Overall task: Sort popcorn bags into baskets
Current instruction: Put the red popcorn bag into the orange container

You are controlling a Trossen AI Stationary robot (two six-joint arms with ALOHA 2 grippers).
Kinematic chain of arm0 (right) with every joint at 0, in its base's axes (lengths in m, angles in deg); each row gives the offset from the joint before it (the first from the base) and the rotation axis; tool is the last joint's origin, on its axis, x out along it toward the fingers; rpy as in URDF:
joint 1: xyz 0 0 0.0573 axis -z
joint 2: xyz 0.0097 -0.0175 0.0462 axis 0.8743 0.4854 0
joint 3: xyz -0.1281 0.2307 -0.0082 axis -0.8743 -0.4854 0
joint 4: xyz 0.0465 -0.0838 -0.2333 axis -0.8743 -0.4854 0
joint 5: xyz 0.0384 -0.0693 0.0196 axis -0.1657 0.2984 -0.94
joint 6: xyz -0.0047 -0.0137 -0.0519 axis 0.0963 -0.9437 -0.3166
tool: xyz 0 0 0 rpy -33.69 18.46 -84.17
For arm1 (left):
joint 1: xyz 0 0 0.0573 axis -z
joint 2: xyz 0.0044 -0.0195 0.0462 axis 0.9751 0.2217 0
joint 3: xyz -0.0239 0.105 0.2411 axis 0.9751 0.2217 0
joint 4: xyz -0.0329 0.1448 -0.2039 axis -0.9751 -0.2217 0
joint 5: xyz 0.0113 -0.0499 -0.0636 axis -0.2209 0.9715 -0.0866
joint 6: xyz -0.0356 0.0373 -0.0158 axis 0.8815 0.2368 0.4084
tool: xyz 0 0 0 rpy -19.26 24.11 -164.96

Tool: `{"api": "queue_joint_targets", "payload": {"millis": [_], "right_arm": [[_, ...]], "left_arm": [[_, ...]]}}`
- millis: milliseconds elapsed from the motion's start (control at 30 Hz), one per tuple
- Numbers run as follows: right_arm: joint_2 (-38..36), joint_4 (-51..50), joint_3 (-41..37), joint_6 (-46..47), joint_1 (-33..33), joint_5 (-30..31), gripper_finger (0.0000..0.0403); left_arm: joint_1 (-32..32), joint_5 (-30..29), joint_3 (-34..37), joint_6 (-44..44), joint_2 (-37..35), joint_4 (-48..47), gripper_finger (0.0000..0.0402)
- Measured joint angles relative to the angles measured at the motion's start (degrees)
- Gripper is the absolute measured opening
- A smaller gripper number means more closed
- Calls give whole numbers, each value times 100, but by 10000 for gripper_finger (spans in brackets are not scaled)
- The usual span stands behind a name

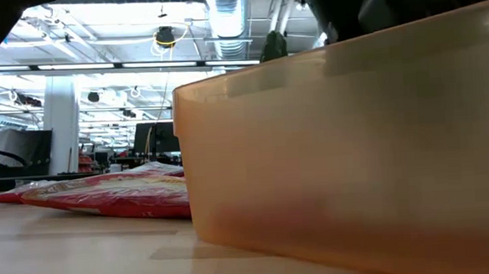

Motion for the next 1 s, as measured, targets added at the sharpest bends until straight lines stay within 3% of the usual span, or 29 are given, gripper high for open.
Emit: {"api": "queue_joint_targets", "payload": {"millis": [467, 733, 867, 1000], "right_arm": [[-2, 2, 0, 2, 0, 1, 254], [0, 9, 0, 2, -1, -1, 254], [0, 15, 0, 2, 0, -1, 254], [-2, 17, 2, -3, 0, -1, 254]], "left_arm": [[-4, 995, 74, -509, 66, -141, 0], [-144, 880, -13, -349, -222, -277, 0], [-275, 881, -233, -310, -708, -800, 13], [-404, 1049, -262, -267, -1326, -2220, 56]]}}
